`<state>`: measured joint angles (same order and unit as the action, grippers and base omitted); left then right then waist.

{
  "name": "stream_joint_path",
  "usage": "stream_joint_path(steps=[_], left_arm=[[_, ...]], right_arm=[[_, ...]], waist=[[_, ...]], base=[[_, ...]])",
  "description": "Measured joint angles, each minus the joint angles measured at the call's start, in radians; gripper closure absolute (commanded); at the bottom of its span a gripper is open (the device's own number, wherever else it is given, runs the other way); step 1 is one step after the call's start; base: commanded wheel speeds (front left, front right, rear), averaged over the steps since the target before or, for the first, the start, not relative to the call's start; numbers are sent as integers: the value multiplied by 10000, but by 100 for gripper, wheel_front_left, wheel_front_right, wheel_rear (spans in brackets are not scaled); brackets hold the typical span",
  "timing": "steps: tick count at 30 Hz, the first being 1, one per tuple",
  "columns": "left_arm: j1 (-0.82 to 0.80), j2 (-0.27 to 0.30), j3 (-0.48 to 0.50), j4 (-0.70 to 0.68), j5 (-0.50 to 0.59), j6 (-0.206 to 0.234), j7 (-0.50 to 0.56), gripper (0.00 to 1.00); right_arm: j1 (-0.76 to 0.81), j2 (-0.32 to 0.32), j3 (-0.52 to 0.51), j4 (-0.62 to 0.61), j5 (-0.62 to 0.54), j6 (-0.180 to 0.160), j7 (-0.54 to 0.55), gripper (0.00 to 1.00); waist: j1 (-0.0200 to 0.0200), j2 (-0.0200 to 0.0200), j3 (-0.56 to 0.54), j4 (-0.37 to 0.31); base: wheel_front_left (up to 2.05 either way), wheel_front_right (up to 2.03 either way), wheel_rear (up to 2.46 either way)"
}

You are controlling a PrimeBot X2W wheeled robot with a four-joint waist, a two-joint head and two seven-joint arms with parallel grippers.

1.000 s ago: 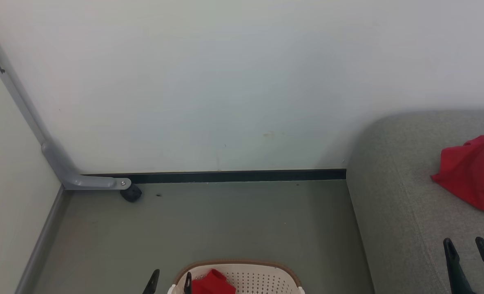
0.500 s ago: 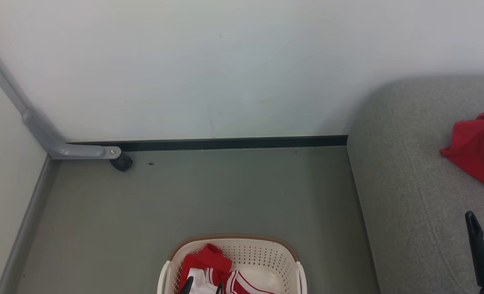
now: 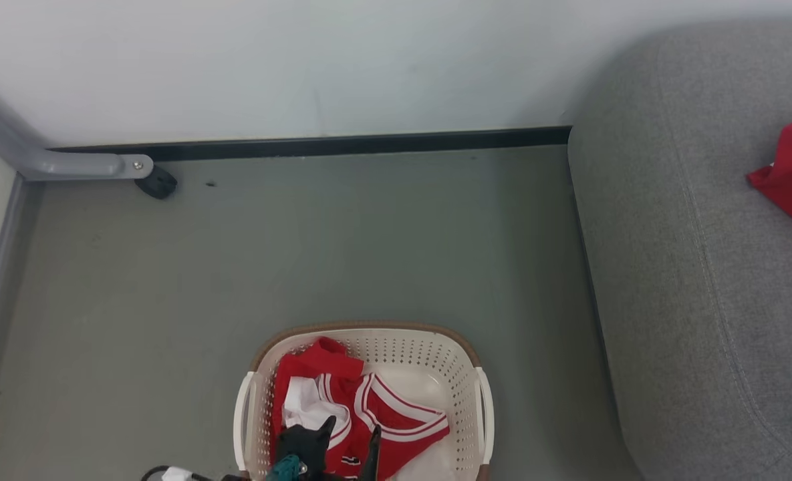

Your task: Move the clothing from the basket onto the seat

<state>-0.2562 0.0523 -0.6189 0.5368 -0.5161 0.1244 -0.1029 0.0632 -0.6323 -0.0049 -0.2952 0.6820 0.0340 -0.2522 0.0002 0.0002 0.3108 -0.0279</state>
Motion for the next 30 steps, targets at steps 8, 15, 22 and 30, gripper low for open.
stream_joint_path(steps=[8,15,22,30], left_arm=[[-1195,-40,-389,1459,-865,0,290,0],[-2199,-73,2,2755,-1649,0,322,0],[-3322,-98,606,4054,-2309,0,73,0],[-5013,-136,953,5436,-2479,0,-345,0]], right_arm=[[-429,-96,-648,-401,336,474,-15,0],[-785,-107,-1170,-596,696,763,-44,0],[-1104,-84,-1632,-725,1007,892,-46,0],[-1367,-211,-2042,-894,1367,894,-46,0]], waist=[[1,0,1159,-319],[0,0,2179,-699],[0,1,3204,-1137],[0,1,4411,-1602]], base=[[0,0,0],[0,0,0],[0,0,0],[0,0,0]])
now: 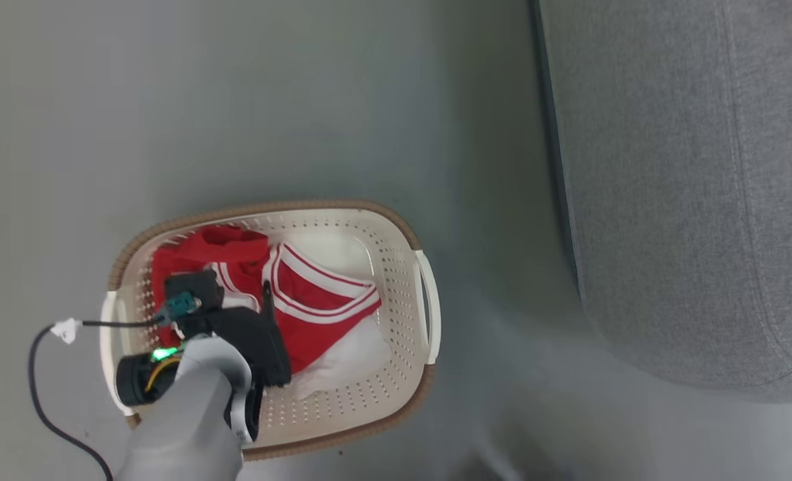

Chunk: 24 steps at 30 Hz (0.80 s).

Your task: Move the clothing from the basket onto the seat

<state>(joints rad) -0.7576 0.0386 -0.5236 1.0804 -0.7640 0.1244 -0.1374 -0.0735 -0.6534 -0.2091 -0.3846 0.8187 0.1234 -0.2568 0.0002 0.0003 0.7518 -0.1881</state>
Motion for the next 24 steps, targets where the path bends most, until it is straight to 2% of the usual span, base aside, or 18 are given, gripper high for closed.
stream_joint_path(steps=[5,13,24], left_arm=[[-997,-6,121,1072,-6,0,-416,0],[-1415,0,121,2343,-4,0,-596,0],[-1657,2,75,2268,-6,0,-683,0]], right_arm=[[-259,-318,21,-113,268,0,0,0],[-416,-420,115,-35,401,0,0,0],[-604,-550,359,-59,552,0,0,0]], waist=[[0,0,901,-278],[-1,-1,1677,-544],[-1,-1,2164,-810]], base=[[0,0,0],[0,0,0],[0,0,0]])
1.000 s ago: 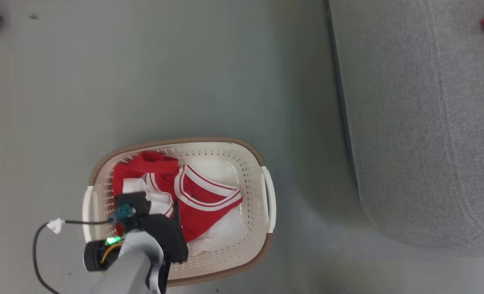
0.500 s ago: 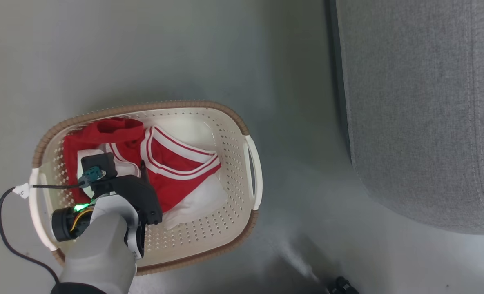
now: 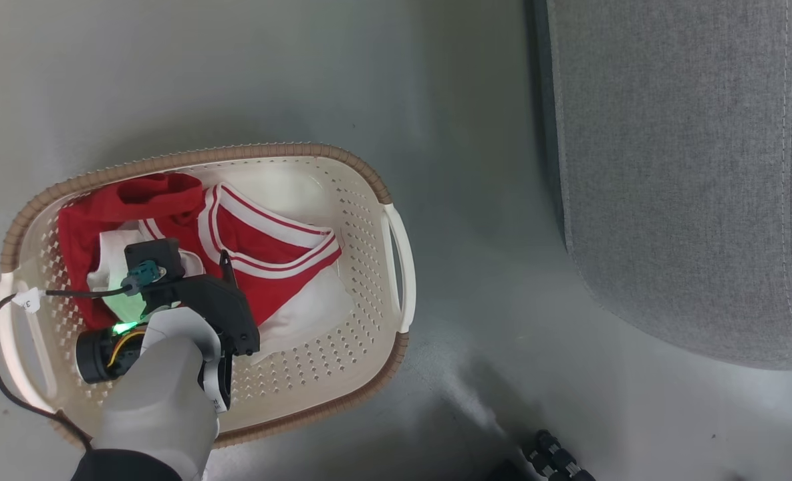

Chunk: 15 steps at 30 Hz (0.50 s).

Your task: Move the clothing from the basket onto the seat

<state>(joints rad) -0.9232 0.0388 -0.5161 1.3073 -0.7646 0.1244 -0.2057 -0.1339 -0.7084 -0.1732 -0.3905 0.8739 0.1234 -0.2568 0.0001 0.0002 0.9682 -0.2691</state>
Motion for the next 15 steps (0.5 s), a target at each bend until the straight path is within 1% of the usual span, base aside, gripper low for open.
stream_joint_path(steps=[1,2,3,4,5,15], left_arm=[[-1,0,12,-2,0,0,0,0],[-2,0,4,-8,-2,0,2,16],[-2,0,17,-13,-4,0,10,64],[-2,0,23,-23,-17,0,12,99],[-2,0,21,-31,-25,0,13,100],[170,2,59,-140,-119,0,150,100]], right_arm=[[-2,-10,-4,-10,0,0,0,0],[-6,-23,-4,-10,0,0,0,0],[-7,-33,-6,-13,0,0,0,0],[-12,-36,-8,-13,-2,0,0,0],[-17,-36,-8,-15,-2,0,0,0],[-35,-35,-100,-134,-4,0,0,0]], waist=[[0,-1,27,-23],[0,0,51,-48],[0,-1,71,-73],[0,-1,87,-96],[0,-2,98,-118],[-2,-1,72,-103]], base=[[0,0,0],[0,0,0],[0,0,0],[0,0,0],[0,0,0],[0,0,0]])
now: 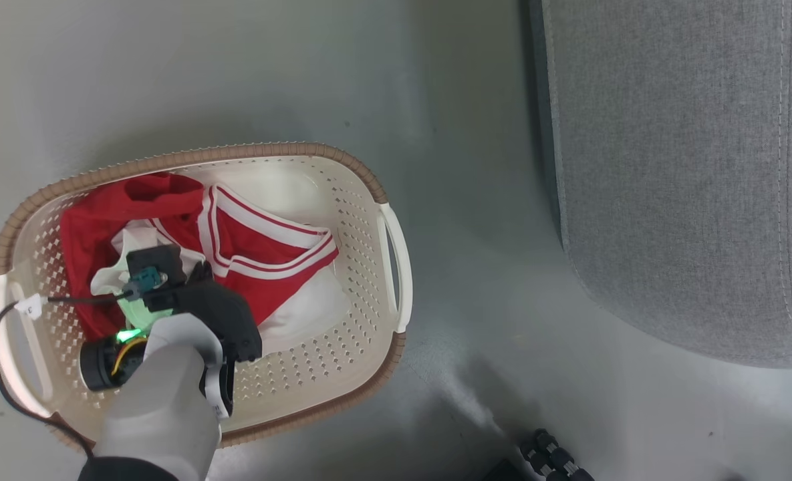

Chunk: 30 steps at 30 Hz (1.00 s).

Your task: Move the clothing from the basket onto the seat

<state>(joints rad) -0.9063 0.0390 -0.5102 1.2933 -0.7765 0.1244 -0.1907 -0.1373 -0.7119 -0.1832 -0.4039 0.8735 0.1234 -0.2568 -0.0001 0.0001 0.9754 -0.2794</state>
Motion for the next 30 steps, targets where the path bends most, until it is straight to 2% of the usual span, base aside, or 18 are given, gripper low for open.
stream_joint_path(steps=[9,18,30], left_arm=[[383,-4,-21,-25,-537,0,-174,100],[900,-10,-217,-73,-1517,-2,-585,100],[1788,-8,-882,-1407,-2123,-2,-587,100]], right_arm=[[-178,-6,19,-123,2,0,0,0],[-178,-8,259,-138,58,0,0,0],[-119,-21,656,314,35,0,0,0]], waist=[[0,0,-343,147],[0,-1,-987,383],[0,0,-2128,874]], base=[[0,0,0],[0,0,0],[0,0,0]])
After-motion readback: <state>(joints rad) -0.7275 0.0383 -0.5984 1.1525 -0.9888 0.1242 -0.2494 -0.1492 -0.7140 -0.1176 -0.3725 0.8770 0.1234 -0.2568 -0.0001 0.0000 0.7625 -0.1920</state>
